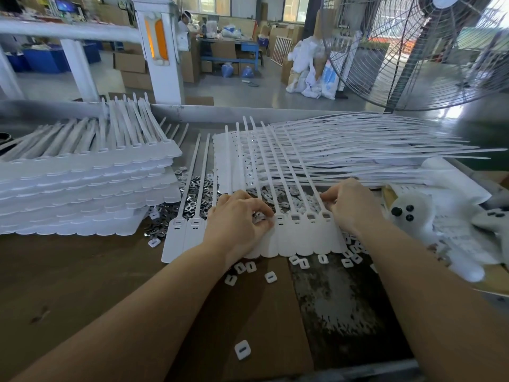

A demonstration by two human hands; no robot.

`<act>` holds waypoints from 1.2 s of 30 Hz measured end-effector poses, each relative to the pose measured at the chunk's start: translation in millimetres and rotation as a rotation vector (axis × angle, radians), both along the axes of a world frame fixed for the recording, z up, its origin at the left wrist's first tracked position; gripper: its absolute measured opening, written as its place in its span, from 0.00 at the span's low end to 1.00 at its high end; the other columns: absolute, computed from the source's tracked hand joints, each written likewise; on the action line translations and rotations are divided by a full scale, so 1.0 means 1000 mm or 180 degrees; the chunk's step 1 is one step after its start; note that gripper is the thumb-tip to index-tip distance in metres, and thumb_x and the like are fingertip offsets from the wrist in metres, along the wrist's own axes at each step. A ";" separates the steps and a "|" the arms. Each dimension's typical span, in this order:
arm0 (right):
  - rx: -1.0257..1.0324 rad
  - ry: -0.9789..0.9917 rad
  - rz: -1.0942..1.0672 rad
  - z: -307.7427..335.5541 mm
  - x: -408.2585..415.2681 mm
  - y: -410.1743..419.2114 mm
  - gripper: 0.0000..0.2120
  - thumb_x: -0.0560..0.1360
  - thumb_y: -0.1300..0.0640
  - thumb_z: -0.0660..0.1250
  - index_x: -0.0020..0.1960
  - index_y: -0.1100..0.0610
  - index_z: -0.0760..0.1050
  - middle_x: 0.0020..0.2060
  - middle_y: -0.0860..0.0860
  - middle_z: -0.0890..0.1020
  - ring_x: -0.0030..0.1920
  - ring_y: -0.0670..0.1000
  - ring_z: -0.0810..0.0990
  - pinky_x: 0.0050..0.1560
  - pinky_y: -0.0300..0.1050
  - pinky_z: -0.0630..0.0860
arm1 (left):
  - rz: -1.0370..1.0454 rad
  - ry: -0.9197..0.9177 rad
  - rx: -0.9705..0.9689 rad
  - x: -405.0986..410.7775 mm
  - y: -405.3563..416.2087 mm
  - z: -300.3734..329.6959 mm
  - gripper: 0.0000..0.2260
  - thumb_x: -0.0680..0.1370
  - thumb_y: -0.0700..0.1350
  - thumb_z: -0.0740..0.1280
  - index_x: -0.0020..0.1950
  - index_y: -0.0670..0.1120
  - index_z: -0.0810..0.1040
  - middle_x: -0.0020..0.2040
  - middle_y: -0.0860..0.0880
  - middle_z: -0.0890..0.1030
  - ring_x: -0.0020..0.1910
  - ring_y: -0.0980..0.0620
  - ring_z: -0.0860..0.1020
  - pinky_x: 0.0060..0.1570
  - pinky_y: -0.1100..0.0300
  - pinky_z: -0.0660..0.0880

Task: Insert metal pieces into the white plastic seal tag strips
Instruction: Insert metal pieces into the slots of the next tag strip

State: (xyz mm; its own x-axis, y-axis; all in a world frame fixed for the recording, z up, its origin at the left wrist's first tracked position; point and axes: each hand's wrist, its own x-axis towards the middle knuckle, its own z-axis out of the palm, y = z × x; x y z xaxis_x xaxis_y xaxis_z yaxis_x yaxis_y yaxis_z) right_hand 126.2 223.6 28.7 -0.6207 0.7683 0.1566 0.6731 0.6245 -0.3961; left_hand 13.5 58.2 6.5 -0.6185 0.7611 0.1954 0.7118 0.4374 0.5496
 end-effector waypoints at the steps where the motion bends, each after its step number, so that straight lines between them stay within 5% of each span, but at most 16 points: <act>1: 0.0047 0.0013 -0.0013 0.000 0.000 0.000 0.11 0.76 0.65 0.65 0.54 0.58 0.81 0.51 0.53 0.83 0.49 0.53 0.80 0.52 0.45 0.76 | 0.0001 0.0000 0.0004 0.000 0.000 0.000 0.08 0.76 0.56 0.65 0.52 0.58 0.79 0.49 0.58 0.67 0.59 0.52 0.65 0.62 0.53 0.62; 12: 0.0523 0.0712 0.0150 0.003 0.005 -0.007 0.09 0.77 0.62 0.63 0.52 0.59 0.81 0.45 0.54 0.84 0.40 0.48 0.75 0.43 0.39 0.70 | 0.0010 -0.0008 -0.0007 -0.001 0.001 0.000 0.08 0.76 0.56 0.65 0.53 0.58 0.79 0.49 0.58 0.67 0.59 0.52 0.65 0.63 0.53 0.62; 19: -0.0245 0.0652 0.1201 0.009 0.000 -0.029 0.08 0.75 0.64 0.66 0.50 0.55 0.82 0.43 0.45 0.80 0.44 0.42 0.77 0.42 0.22 0.69 | 0.0041 0.0051 -0.0002 0.000 0.000 0.000 0.08 0.76 0.56 0.64 0.53 0.59 0.78 0.49 0.58 0.67 0.59 0.51 0.65 0.62 0.53 0.63; 30: -0.0566 0.0097 0.1240 0.014 -0.005 -0.033 0.05 0.74 0.62 0.68 0.47 0.56 0.81 0.43 0.47 0.81 0.48 0.47 0.79 0.55 0.41 0.74 | 0.0092 0.0123 -0.0028 0.001 0.002 -0.002 0.08 0.76 0.57 0.63 0.53 0.60 0.78 0.49 0.58 0.67 0.59 0.51 0.65 0.62 0.53 0.62; 36: -0.0360 -0.0150 0.1263 0.021 -0.010 -0.037 0.05 0.74 0.62 0.69 0.47 0.57 0.83 0.42 0.48 0.81 0.46 0.48 0.79 0.52 0.39 0.73 | 0.0109 0.0122 -0.0001 0.001 0.001 -0.004 0.08 0.76 0.57 0.64 0.52 0.60 0.78 0.49 0.58 0.66 0.59 0.52 0.65 0.62 0.54 0.61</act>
State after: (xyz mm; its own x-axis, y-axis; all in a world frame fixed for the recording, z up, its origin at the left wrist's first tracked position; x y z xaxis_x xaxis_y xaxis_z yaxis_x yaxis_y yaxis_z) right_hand 116.6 186.8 50.2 -0.8766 0.4787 0.0493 0.4079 0.7935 -0.4517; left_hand 14.6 59.5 2.5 -0.6362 0.7397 0.2192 0.7170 0.4619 0.5221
